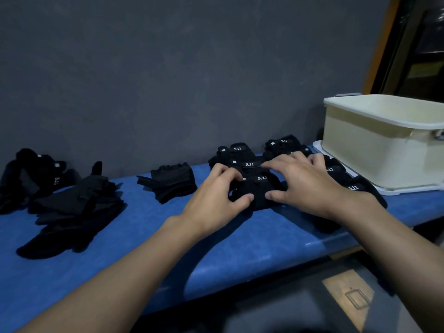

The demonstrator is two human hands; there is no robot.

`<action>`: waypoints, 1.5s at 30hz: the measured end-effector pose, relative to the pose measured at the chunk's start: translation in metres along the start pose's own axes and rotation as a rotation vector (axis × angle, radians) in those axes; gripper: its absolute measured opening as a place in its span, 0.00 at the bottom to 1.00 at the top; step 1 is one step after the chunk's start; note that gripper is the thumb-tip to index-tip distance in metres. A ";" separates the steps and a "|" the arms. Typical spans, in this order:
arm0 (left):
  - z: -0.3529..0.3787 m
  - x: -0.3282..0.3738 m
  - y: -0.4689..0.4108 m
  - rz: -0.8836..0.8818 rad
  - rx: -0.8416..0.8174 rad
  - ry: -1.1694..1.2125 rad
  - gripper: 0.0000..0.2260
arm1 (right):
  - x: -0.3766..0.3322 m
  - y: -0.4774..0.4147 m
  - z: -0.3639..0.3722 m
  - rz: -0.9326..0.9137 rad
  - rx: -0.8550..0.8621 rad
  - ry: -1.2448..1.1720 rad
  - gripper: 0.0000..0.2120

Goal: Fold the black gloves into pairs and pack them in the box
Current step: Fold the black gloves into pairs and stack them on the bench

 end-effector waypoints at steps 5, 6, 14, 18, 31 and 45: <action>-0.039 -0.016 0.012 -0.015 0.012 -0.101 0.13 | -0.043 -0.006 -0.006 -0.090 0.050 -0.067 0.22; -0.050 -0.024 0.015 -0.023 0.013 -0.130 0.12 | -0.056 -0.008 -0.004 -0.115 0.053 -0.092 0.20; -0.118 -0.092 0.053 -0.112 -0.014 -0.335 0.07 | -0.159 -0.028 0.039 -0.287 -0.036 -0.240 0.17; -0.112 -0.104 0.068 -0.098 -0.037 -0.298 0.14 | -0.168 -0.038 0.065 -0.273 -0.109 -0.111 0.17; -0.092 -0.103 0.050 0.010 -0.123 -0.343 0.15 | -0.171 -0.054 0.082 -0.266 -0.147 -0.135 0.13; -0.123 -0.091 0.064 -0.021 0.057 -0.157 0.08 | -0.183 -0.030 0.056 -0.260 -0.188 -0.559 0.03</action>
Point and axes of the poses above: each hand's wrist, its own y-axis away from the middle knuckle, its own z-axis out of the palm, x = y × z, the point moved 9 cm from there along -y, towards the middle knuckle, and after that the axes turned 11 degrees about x, right-handed, at the moved point
